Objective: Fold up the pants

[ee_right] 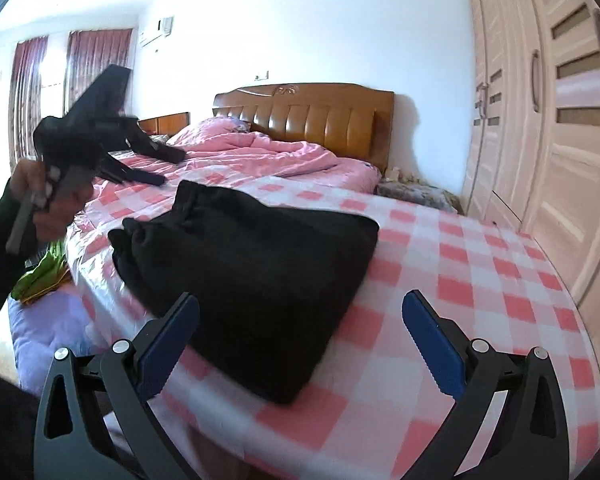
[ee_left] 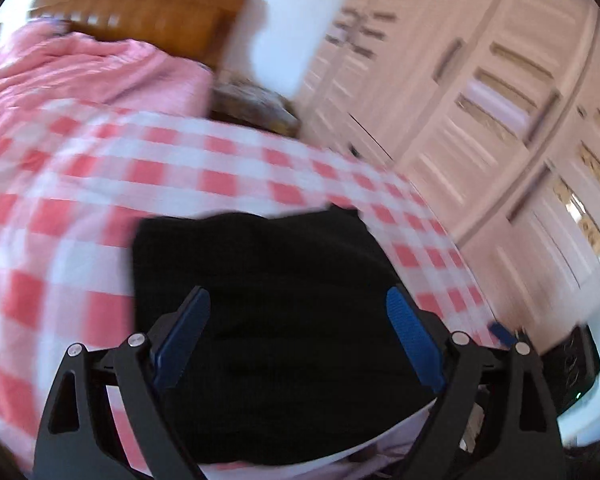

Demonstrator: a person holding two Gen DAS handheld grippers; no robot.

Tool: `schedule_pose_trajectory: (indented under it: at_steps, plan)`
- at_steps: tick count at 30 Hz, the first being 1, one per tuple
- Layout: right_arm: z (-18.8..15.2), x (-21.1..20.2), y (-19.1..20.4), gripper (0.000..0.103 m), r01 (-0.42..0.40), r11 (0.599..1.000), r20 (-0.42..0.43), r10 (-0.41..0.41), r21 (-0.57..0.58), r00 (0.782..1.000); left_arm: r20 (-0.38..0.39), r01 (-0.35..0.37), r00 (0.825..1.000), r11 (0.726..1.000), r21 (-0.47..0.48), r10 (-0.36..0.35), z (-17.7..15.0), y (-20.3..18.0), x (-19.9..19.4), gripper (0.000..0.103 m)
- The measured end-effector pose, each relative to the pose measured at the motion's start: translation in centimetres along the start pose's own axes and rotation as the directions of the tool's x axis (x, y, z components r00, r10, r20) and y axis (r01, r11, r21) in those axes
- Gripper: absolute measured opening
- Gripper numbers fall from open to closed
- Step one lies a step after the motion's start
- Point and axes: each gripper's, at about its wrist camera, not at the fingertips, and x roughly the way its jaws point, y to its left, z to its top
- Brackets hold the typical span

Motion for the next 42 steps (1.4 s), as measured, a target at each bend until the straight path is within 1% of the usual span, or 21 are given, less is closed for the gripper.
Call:
schedule_pose_trajectory:
  at_steps: [1, 3, 4, 5, 7, 10, 16, 19, 20, 21, 22, 24, 25, 27, 28, 30, 33, 38, 39, 40, 42]
  plan:
    - [0.4, 0.8, 0.2, 0.098, -0.019, 1.0, 0.001, 0.019, -0.012, 1.0, -0.036, 0.002, 0.999, 1.0, 0.004, -0.002, -0.2, -0.4, 1.7, 0.09]
    - [0.7, 3.3, 0.7, 0.098, -0.108, 0.994, -0.056, 0.107, -0.016, 0.993, -0.097, -0.006, 0.995, 1.0, -0.001, 0.005, -1.3, -0.2, 3.9, 0.088]
    - [0.6, 4.3, 0.9, 0.098, -0.153, 0.988, -0.087, 0.151, -0.011, 0.985, -0.131, -0.043, 0.991, 0.999, -0.008, 0.042, -2.0, 0.4, 4.7, 0.085]
    - [0.3, 5.5, 1.3, 0.098, -0.182, 0.983, -0.12, 0.18, -0.007, 0.976, -0.141, -0.075, 0.987, 0.997, -0.007, 0.073, -2.8, 0.6, 5.0, 0.077]
    - [-0.8, 7.5, 1.8, 0.099, -0.162, 0.987, -0.199, 0.156, -0.013, 0.968, -0.127, -0.146, 0.981, 0.989, 0.003, 0.145, -4.0, 1.6, 4.4, 0.039]
    - [-1.8, 8.1, 1.4, 0.099, -0.161, 0.987, -0.211, 0.162, 0.021, 0.964, -0.108, -0.16, 0.982, 0.985, -0.065, 0.153, -5.0, 3.4, 2.6, 0.027]
    - [-1.9, 7.8, 0.6, 0.099, -0.169, 0.984, -0.236, 0.178, 0.057, 0.955, -0.094, -0.219, 0.972, 0.975, -0.032, 0.215, -5.8, 2.2, 2.0, 0.027]
    - [-1.4, 6.9, 0.0, 0.099, -0.18, 0.981, -0.207, 0.192, 0.076, 0.959, -0.087, -0.217, 0.973, 0.975, -0.053, 0.212, -5.8, 2.1, 1.1, 0.027]
    - [-1.0, 6.4, -0.2, 0.099, -0.184, 0.98, -0.187, 0.195, 0.077, 0.963, -0.068, -0.194, 0.98, 0.978, -0.075, 0.19, -5.9, 2.2, 0.5, 0.029]
    - [-0.7, 6.2, -0.3, 0.099, -0.183, 0.98, -0.176, 0.194, 0.077, 0.965, -0.044, -0.162, 0.986, 0.983, -0.091, 0.159, -5.9, 2.3, -0.2, 0.038]
    - [-0.4, 6.1, -0.4, 0.099, -0.179, 0.981, -0.166, 0.19, 0.077, 0.968, -0.02, -0.138, 0.99, 0.985, -0.1, 0.136, -5.9, 2.4, -1.0, 0.061]
    - [-0.1, 6.3, -0.4, 0.099, -0.182, 0.98, -0.154, 0.193, 0.08, 0.969, 0.055, -0.25, 0.965, 0.963, -0.101, 0.256, -5.5, 2.6, -3.2, 0.091]
    - [-0.1, 6.4, -0.4, 0.099, -0.182, 0.98, -0.15, 0.193, 0.081, 0.97, 0.072, -0.261, 0.96, 0.959, -0.111, 0.27, -5.0, 3.2, -3.9, 0.094]
    - [0.0, 6.7, -0.2, 0.099, -0.181, 0.98, -0.146, 0.192, 0.087, 0.971, 0.051, -0.194, 0.977, 0.966, -0.172, 0.206, -4.0, 5.2, -4.2, 0.094]
    - [0.0, 6.8, -0.1, 0.099, -0.182, 0.979, -0.145, 0.194, 0.091, 0.97, 0.045, -0.127, 0.989, 0.97, -0.205, 0.139, -3.3, 6.5, -4.1, 0.094]
    - [-0.1, 7.0, 0.3, 0.099, -0.19, 0.977, -0.148, 0.203, 0.096, 0.968, 0.011, -0.114, 0.993, 0.972, -0.204, 0.119, -2.3, 7.6, -3.3, 0.092]
    - [-0.2, 7.0, 0.9, 0.099, -0.188, 0.98, -0.156, 0.196, 0.068, 0.968, -0.037, -0.063, 0.998, 0.977, -0.205, 0.057, -1.6, 8.4, -1.2, 0.08]
    - [-0.4, 7.2, 1.0, 0.099, -0.186, 0.98, -0.167, 0.195, 0.068, 0.967, -0.04, -0.112, 0.993, 0.978, -0.177, 0.107, -1.4, 8.5, 1.3, 0.07]
    - [-0.4, 7.2, 0.9, 0.099, -0.184, 0.98, -0.167, 0.194, 0.072, 0.967, -0.038, -0.107, 0.994, 0.979, -0.172, 0.102, -1.3, 8.6, 1.6, 0.054]
    - [-0.5, 7.2, 0.9, 0.099, -0.182, 0.98, -0.168, 0.192, 0.074, 0.967, -0.04, -0.097, 0.995, 0.98, -0.176, 0.091, -1.4, 8.6, 1.8, 0.045]
    - [-0.5, 7.3, 1.0, 0.099, -0.181, 0.981, -0.167, 0.191, 0.073, 0.967, -0.041, -0.103, 0.994, 0.982, -0.158, 0.098, -1.5, 8.4, 1.9, 0.045]
